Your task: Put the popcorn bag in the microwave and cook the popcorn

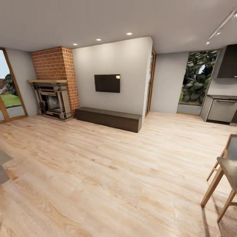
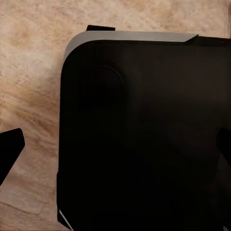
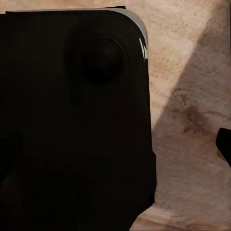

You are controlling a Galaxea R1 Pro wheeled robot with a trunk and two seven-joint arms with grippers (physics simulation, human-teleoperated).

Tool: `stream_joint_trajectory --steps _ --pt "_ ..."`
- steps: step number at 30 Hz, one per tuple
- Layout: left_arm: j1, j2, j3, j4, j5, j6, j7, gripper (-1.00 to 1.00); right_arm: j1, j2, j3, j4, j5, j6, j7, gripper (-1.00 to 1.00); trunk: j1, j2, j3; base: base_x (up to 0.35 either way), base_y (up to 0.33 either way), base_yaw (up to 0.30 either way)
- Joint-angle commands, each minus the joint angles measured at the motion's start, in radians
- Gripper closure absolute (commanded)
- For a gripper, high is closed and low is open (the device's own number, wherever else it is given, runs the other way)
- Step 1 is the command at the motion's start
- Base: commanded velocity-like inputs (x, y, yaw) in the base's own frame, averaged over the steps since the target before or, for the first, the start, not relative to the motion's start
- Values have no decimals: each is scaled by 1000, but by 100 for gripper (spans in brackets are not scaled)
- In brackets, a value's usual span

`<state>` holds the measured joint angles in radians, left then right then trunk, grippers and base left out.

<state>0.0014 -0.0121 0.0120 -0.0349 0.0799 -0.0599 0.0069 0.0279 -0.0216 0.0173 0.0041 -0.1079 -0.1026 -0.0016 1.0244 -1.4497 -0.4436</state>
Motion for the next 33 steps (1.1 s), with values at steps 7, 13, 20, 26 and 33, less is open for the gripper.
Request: stream_joint_trajectory --steps 7,13,20,26,33 --pt "0 0 0 0 9 0 2 -100 0 0 3 0 -10 -5 0 -100 1 0 -1 323 0 -286" --pt "0 1 -2 0 8 -1 1 -100 0 1 5 0 -4 -5 0 -100 1 0 -1 323 0 -286" --pt "0 6 -3 -83 7 5 -5 -100 0 4 11 -1 6 -2 0 -100 1 0 -1 323 15 -286" --pt "0 7 -2 -79 20 5 -9 -100 0 5 12 -1 5 -3 0 -100 1 0 1 323 133 -173" --pt "0 5 -3 -72 38 7 -9 -100 0 4 12 -1 5 -2 0 -100 1 0 1 323 92 -4"
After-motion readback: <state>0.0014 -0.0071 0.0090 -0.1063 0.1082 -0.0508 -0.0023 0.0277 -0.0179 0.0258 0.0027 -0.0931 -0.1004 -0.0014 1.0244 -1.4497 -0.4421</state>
